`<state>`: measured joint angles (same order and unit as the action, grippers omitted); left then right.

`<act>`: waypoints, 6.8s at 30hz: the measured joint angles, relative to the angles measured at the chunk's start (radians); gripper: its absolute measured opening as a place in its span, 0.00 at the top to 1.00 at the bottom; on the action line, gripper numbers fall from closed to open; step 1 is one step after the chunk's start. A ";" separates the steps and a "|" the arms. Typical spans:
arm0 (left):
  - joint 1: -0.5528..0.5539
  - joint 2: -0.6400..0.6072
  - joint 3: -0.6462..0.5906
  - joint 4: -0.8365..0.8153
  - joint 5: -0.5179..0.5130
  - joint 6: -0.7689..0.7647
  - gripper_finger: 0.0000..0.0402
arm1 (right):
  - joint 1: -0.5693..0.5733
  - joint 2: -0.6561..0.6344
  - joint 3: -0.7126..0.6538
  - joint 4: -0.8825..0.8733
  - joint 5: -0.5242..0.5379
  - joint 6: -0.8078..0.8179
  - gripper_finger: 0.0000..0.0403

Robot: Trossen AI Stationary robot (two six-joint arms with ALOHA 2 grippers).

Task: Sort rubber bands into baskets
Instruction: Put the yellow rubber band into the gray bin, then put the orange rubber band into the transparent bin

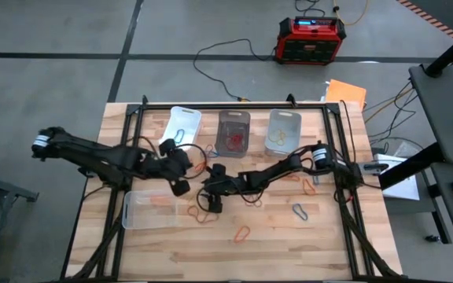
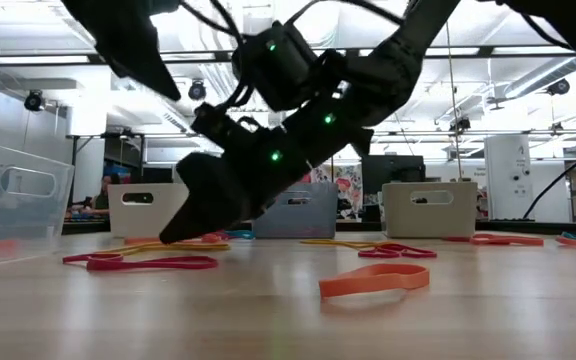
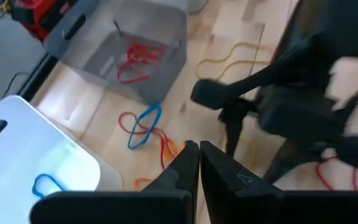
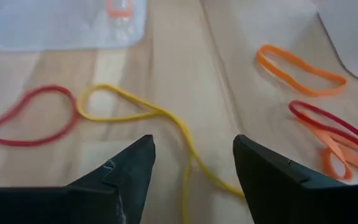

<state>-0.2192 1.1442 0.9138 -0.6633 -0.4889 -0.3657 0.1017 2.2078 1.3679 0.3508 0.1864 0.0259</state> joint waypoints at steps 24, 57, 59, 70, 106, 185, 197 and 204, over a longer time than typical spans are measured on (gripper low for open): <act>-0.003 -0.136 0.000 -0.033 -0.003 0.120 1.00 | -0.015 -0.006 -0.010 -0.027 -0.104 -0.072 0.98; -0.003 -0.148 -0.005 0.017 -0.026 0.217 1.00 | 0.092 -0.497 -0.215 0.010 0.003 -0.145 0.98; -0.003 -0.148 -0.006 0.027 -0.025 0.224 1.00 | 0.098 -0.528 -0.231 0.010 0.027 -0.152 0.98; -0.003 -0.147 -0.010 0.031 -0.025 0.226 1.00 | 0.101 -0.765 -0.359 -0.102 0.305 -0.217 0.98; -0.003 -0.099 -0.061 0.136 -0.025 0.229 1.00 | -0.419 -0.921 -0.396 -1.004 0.585 0.549 0.96; -0.005 0.150 -0.065 0.121 0.056 0.019 1.00 | 0.133 -0.894 -0.440 -1.302 0.140 1.116 0.76; -0.005 0.147 -0.065 0.124 0.052 0.062 1.00 | 0.070 -0.722 -0.450 -1.228 0.067 1.108 0.69; -0.005 0.147 -0.065 0.125 0.051 0.070 1.00 | 0.055 -0.634 -0.449 -1.202 0.066 1.080 0.66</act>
<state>-0.2237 1.2911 0.8486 -0.5385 -0.4374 -0.2959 0.1569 1.5738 0.9184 -0.8517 0.2522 1.1062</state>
